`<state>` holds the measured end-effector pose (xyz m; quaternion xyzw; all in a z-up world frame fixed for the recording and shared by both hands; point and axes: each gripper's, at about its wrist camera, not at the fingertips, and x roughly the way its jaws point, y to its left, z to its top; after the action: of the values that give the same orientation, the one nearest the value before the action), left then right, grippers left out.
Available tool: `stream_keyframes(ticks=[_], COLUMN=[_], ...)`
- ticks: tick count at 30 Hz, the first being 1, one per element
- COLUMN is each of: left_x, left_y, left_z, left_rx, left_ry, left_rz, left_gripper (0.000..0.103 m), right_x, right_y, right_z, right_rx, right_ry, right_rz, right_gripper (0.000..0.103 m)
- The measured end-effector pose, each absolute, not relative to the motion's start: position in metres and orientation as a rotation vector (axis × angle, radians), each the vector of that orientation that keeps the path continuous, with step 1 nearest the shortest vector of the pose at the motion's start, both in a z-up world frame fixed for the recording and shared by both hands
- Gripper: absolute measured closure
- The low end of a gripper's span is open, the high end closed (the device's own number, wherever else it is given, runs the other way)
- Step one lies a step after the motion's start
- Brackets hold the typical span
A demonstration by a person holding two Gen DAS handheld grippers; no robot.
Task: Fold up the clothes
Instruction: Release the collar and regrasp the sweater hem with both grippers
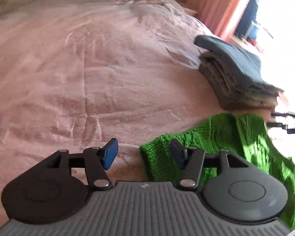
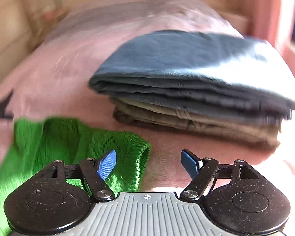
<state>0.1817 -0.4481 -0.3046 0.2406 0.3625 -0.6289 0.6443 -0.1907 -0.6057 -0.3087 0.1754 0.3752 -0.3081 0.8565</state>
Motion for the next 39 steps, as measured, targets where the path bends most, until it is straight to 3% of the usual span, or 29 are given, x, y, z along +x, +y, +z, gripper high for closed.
stream_keyframes(ticks=[6,8,10,12,16,24,26,28,33,39], left_x=[0.139,0.13,0.127,0.125,0.133,0.146,0.149,0.155,0.173,0.15], left_y=[-0.47,-0.477,-0.48,-0.477,-0.477,-0.492,-0.496,-0.484,-0.428,-0.271], left_z=[-0.319,-0.334,-0.349,-0.353,-0.343,-0.356,-0.36,-0.355,-0.328,-0.314], left_rx=[0.882,1.0,1.072,1.073,0.949,0.809,0.779,0.726,0.555,0.399], left_ry=[0.523,0.475,0.471,0.441,0.439,0.596,0.634,0.689,0.85,1.14], left_rz=[-1.64,-1.678,-1.714,-1.728,-1.692,-1.515,-1.468,-1.417,-1.274,-1.07], left_gripper=[0.048,0.06,0.089,0.094,0.095,0.091,0.084,0.064,0.068,0.067], right_x=[-0.135,-0.121,-0.115,-0.115,-0.123,-0.11,-0.111,-0.12,-0.185,-0.314], right_y=[-0.582,-0.581,-0.585,-0.589,-0.596,-0.604,-0.597,-0.59,-0.565,-0.502], right_z=[-0.324,-0.34,-0.354,-0.36,-0.349,-0.373,-0.366,-0.354,-0.32,-0.294], right_rx=[-0.058,-0.122,-0.13,-0.106,-0.068,-0.003,-0.023,-0.005,0.183,0.649], right_ry=[0.927,0.985,1.023,1.021,0.942,0.968,0.953,0.934,0.867,0.777], right_rz=[-0.411,-0.373,-0.359,-0.342,-0.404,-0.611,-0.657,-0.659,-0.737,-0.782], right_gripper=[0.031,0.054,0.059,0.094,0.098,0.095,0.051,0.043,0.042,0.042])
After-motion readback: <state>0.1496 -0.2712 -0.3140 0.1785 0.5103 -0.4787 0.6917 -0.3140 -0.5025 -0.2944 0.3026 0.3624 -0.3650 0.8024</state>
